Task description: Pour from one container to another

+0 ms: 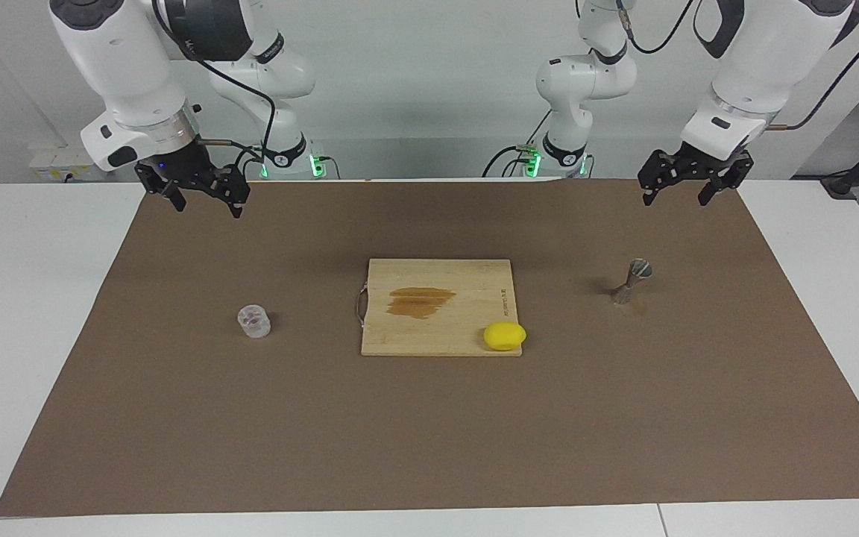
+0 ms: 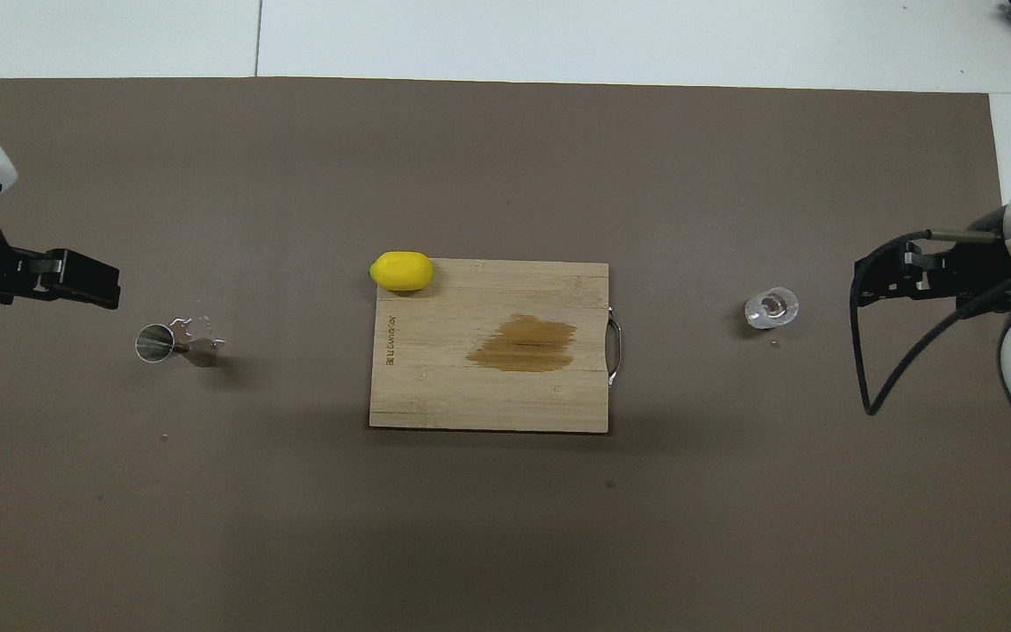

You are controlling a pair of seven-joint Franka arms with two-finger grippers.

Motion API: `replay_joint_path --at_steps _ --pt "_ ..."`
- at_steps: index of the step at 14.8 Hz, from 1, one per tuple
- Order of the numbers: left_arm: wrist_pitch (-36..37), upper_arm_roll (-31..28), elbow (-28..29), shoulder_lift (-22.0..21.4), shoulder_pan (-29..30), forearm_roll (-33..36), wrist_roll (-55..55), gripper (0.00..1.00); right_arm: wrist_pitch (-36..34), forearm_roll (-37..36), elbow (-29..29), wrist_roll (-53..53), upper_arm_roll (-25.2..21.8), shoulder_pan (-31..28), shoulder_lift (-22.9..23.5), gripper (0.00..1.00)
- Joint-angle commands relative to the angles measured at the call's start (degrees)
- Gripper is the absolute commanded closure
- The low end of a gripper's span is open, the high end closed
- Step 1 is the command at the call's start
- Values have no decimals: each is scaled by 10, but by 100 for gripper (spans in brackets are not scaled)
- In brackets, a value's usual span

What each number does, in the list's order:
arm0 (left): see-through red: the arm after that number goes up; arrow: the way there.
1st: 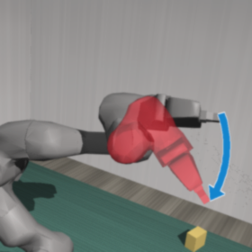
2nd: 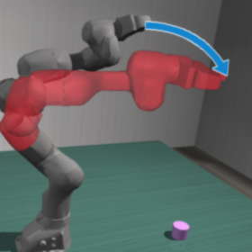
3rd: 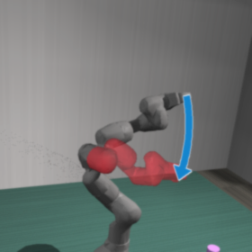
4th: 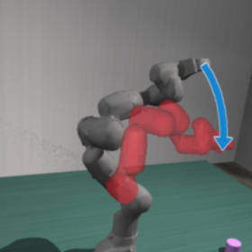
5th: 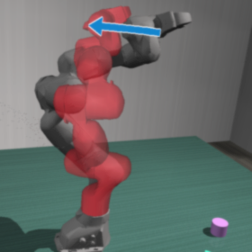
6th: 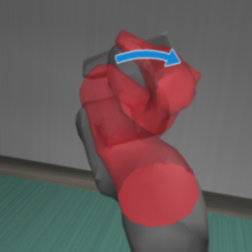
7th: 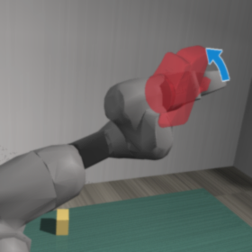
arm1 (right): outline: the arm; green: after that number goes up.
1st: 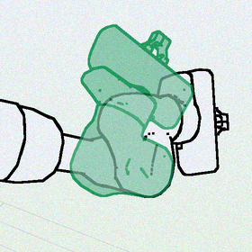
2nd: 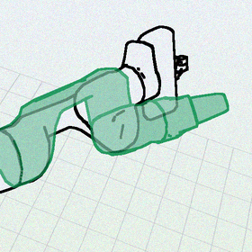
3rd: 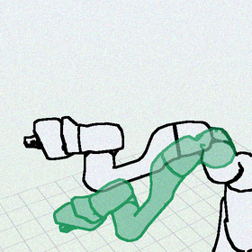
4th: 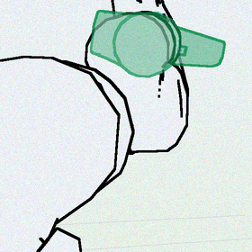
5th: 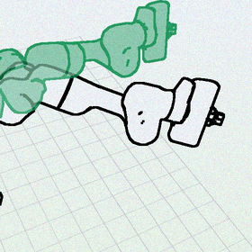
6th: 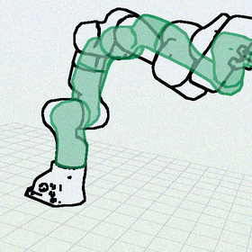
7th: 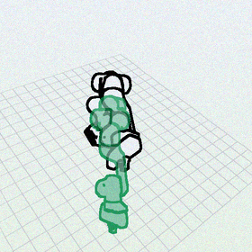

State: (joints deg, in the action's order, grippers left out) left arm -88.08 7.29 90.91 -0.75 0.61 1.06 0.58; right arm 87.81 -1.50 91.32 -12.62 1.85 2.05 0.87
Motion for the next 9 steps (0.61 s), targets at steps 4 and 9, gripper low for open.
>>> replay_joint_path --at_steps 4,9 --pt "2 -2 2 -7 0 -4 -2 0 5 -1 6 8 4 -6 -7 0" --pt "-1 -2 3 -7 1 -4 -2 0 4 0 6 8 4 -6 -7 0"
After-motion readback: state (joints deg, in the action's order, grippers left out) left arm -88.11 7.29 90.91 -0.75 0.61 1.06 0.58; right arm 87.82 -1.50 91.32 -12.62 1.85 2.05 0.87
